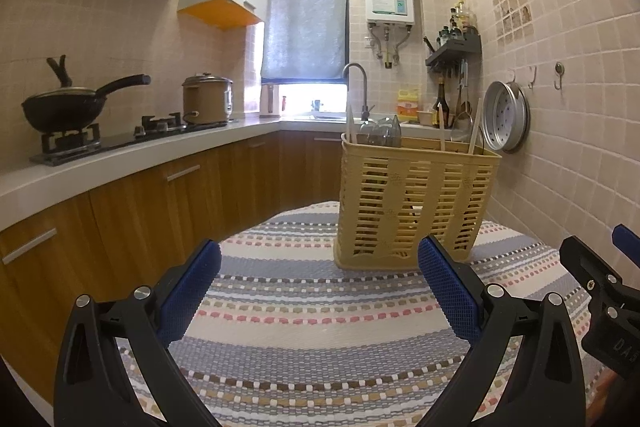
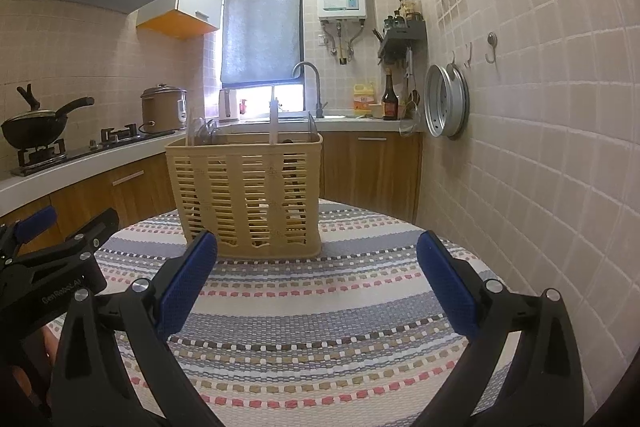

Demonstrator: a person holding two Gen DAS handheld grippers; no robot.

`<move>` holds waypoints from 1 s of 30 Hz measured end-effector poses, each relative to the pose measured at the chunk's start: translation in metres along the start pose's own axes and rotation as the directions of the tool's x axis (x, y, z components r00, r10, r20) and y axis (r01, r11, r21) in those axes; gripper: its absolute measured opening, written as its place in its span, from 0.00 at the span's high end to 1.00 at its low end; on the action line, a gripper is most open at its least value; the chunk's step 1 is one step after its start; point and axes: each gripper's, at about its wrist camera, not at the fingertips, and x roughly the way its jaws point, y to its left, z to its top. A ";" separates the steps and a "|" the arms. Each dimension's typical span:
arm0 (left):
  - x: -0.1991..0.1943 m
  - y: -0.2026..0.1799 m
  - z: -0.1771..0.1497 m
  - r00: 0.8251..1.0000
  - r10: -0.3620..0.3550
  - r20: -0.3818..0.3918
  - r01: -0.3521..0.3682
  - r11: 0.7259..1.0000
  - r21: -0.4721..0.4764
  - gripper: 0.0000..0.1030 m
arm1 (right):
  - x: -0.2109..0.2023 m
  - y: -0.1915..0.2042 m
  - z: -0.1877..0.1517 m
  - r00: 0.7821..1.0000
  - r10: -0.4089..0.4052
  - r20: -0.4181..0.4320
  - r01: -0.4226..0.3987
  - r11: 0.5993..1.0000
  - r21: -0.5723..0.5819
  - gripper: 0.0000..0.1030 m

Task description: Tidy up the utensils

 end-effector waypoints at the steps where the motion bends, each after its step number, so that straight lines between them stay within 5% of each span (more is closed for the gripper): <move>1: 0.001 0.000 0.001 1.000 0.000 -0.002 0.000 1.000 -0.001 0.07 | 0.000 -0.001 0.000 1.000 0.001 -0.002 -0.001 1.000 0.004 0.07; 30: 0.001 0.000 0.000 1.000 0.004 -0.005 -0.004 1.000 -0.005 0.07 | 0.002 -0.002 0.000 1.000 -0.001 -0.009 0.001 1.000 0.000 0.07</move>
